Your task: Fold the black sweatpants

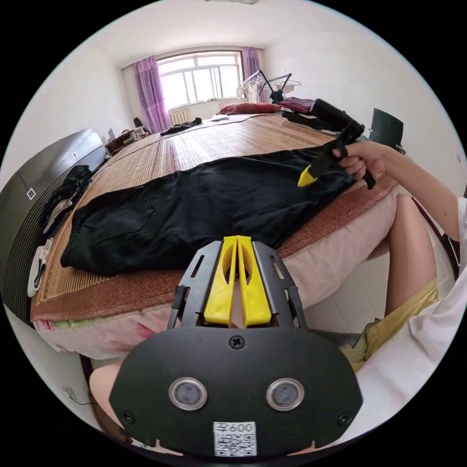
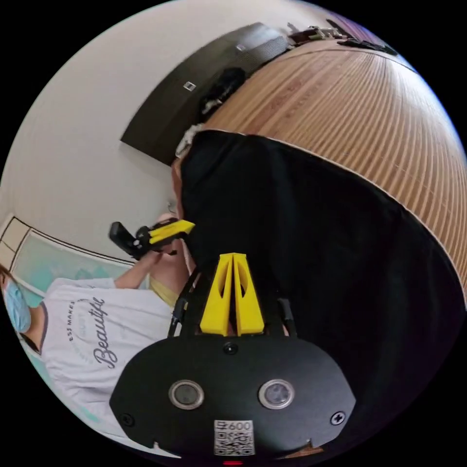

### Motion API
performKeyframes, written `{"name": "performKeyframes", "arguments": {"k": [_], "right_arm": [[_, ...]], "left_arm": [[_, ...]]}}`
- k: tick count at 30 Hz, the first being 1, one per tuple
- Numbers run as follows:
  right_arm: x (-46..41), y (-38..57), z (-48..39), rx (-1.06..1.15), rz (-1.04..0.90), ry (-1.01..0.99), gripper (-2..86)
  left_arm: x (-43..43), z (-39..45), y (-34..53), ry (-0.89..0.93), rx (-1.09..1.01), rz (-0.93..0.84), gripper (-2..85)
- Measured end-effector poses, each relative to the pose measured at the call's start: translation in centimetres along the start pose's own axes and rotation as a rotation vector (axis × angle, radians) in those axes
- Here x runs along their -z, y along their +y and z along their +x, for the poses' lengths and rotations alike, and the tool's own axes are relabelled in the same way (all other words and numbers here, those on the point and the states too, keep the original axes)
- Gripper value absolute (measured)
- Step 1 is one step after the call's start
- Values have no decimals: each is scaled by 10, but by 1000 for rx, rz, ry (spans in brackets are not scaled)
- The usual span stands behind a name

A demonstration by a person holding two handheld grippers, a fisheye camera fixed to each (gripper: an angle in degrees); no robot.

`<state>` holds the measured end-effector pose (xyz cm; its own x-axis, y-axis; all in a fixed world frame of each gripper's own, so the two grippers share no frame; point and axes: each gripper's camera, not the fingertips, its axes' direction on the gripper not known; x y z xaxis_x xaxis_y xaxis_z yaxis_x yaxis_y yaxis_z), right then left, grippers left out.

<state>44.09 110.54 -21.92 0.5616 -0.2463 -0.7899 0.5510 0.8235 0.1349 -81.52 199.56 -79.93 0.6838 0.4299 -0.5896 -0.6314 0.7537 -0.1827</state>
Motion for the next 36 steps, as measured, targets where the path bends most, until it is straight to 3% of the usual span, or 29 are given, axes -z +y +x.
{"name": "performKeyframes", "arguments": {"k": [7, 11, 14, 16, 18, 21, 23, 26, 36], "right_arm": [[175, 28, 114, -395, 371, 68, -8], [245, 54, 99, -532, 574, 377, -8], [222, 22, 62, -363, 495, 445, -8], [198, 3, 47, -237, 410, 386, -9], [185, -9, 48, -268, 315, 456, -9], [209, 5, 35, -433, 529, 634, -9], [210, 8, 7, -356, 618, 718, -9], [192, -13, 11, -313, 410, 720, -9], [172, -22, -10, -281, 465, 795, -8]], "left_arm": [[24, 13, -15, -6, -20, 2, 0], [39, 19, -29, -1, -34, -6, 0], [50, 23, -35, -3, -19, 10, -1], [57, 26, -41, -4, -12, 15, -1], [65, 28, -52, 1, -8, 9, -1], [75, 31, -65, 3, -12, 8, -1], [81, 34, -74, 2, -12, 7, -1], [91, 36, -88, 5, -1, 12, 0], [134, -3, -169, 161, 80, -97, 1]]}}
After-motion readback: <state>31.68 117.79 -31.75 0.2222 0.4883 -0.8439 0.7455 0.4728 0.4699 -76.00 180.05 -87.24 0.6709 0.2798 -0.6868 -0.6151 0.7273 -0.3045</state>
